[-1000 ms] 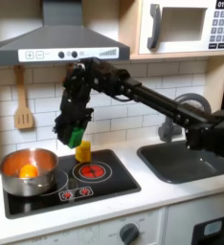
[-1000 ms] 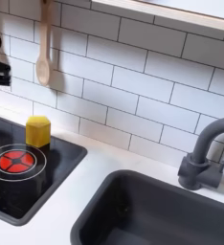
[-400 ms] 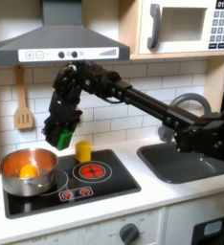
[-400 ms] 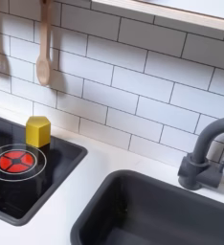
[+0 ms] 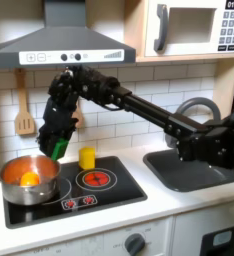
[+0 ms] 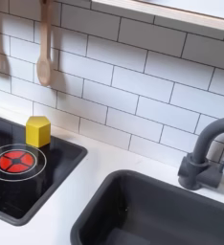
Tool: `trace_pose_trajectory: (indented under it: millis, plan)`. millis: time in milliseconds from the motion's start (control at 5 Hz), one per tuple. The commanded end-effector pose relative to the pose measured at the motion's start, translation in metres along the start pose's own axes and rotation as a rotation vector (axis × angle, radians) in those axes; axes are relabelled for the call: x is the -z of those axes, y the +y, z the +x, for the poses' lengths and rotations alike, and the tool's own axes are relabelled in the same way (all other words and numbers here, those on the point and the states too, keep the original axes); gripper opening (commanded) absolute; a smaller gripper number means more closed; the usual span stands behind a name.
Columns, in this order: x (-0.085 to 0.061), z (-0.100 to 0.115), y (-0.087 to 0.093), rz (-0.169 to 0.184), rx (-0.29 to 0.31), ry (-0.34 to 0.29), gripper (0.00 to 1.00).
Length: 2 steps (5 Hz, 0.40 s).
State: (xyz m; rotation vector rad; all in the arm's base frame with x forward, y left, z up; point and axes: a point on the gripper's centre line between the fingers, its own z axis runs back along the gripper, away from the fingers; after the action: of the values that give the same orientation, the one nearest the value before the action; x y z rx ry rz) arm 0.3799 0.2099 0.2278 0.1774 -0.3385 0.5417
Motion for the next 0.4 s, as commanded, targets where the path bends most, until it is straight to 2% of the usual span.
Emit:
trace_pose_trajectory:
  millis: [0, 200]
  plan:
    - [0.0071, 0.0121, 0.0069, 0.029, -0.004, -0.023, 0.00]
    - [0.0077, 0.0175, 0.0082, 0.039, -0.004, -0.044, 0.00]
